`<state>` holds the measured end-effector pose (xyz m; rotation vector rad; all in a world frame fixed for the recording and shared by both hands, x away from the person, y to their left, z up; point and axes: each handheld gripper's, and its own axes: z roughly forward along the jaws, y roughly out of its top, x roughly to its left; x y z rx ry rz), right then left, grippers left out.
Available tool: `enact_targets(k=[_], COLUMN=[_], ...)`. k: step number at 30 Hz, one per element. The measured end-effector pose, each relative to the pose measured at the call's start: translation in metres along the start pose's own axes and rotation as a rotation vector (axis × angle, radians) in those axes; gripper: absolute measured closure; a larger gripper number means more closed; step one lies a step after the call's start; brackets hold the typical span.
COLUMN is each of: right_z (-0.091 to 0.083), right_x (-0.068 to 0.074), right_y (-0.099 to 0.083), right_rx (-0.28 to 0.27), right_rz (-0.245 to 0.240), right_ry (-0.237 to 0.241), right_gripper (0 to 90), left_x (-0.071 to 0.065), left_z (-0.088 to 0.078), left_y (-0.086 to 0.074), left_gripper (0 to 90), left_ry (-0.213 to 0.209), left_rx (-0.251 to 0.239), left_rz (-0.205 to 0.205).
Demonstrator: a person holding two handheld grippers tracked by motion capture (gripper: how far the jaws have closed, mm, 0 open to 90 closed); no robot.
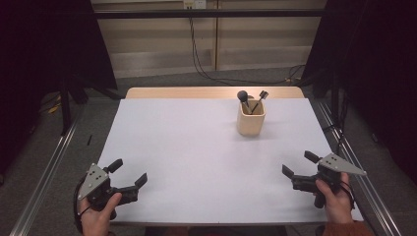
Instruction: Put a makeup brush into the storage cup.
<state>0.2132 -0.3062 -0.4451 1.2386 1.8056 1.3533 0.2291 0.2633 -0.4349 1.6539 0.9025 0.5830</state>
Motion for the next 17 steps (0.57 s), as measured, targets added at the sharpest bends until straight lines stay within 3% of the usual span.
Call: enact_targets(k=[5,17], right_z=[-0.0094,-0.0052], right_x=[-0.0017,-0.0034], right_y=[-0.0023,-0.0062], right_rx=[-0.03,-0.005], right_rz=[0.004,-0.01], right_ry=[-0.019,-0.009], right_gripper=[1.3,1.4], left_x=[0.0013,0.0033], left_z=[0.0006,0.006], left_y=[0.0004,0.0015], left_gripper=[3.1,3.1], left_ry=[0.002,-0.008], left_rx=[0.003,0.012], left_rz=[0.002,0.0])
